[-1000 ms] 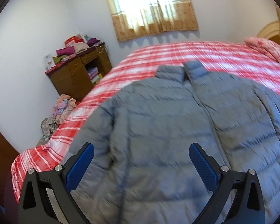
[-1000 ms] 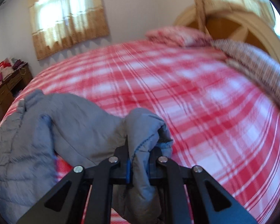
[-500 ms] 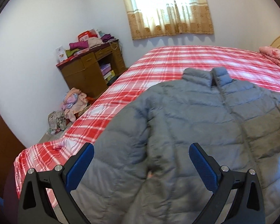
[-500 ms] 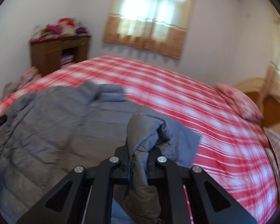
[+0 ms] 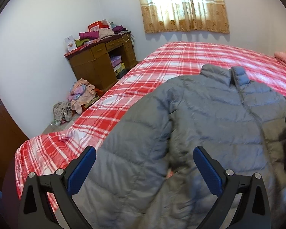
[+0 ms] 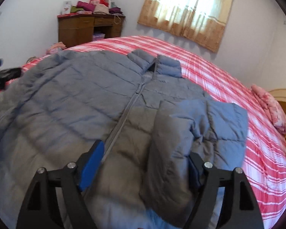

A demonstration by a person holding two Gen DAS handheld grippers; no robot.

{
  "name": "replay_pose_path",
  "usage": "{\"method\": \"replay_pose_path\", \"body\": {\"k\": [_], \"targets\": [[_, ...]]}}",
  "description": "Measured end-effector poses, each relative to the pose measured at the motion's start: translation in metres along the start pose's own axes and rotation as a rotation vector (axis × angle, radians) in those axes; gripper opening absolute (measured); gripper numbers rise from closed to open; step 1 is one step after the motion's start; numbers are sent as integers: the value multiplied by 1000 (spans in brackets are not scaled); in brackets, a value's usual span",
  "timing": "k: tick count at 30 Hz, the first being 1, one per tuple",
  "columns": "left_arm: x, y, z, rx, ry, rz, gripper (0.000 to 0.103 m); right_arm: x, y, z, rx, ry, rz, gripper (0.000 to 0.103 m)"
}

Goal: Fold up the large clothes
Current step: 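Fold the held sleeve across the jacket front with the right gripper, then release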

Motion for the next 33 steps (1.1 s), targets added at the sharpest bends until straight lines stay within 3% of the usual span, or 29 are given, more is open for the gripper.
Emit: {"method": "replay_pose_path", "body": {"k": [3, 8, 12, 19, 23, 25, 26, 27, 28, 30, 32, 33], "targets": [[-11, 7, -18, 17, 0, -17, 102, 7, 21, 0, -68, -5, -19, 81], [-24, 17, -59, 76, -31, -34, 102, 17, 36, -23, -90, -75, -42, 81], [-34, 24, -98, 146, -61, -37, 102, 25, 38, -60, 2, -165, -62, 81], [-50, 35, -170, 275, -129, -65, 102, 38, 33, -99, 23, -275, -49, 84], [-45, 16, -202, 317, -173, 0, 102, 54, 24, -106, 29, -291, -20, 84], [-37, 0, -215, 373, -183, 62, 102, 67, 28, -110, 35, -294, -8, 84], [-34, -4, -218, 394, -179, 72, 85, 70, 27, -111, 39, -296, -5, 85], [-32, -6, -220, 430, -178, 72, 36, 73, 23, -111, 45, -303, 1, 87], [-31, -8, -221, 485, -180, 83, 19, 78, 23, -116, 49, -313, 7, 89], [-35, -4, -215, 472, -160, 55, 15, 82, 18, -121, 55, -340, 19, 89], [-44, 9, -198, 372, -153, -19, 14, 90, 17, -129, 48, -366, 35, 89], [-49, 17, -186, 358, -140, -49, 14, 91, 15, -132, 45, -382, 42, 89]]}}
Point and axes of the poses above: each gripper's, at about its wrist camera, not at the fingertips, and y roughly against the way its jaws point, z to its left, x to its underside, the point moved 2 cm from there along -y, roughly the way its jaws point, and after that the axes turned 10 degrees about -y, right-handed, at the moved point
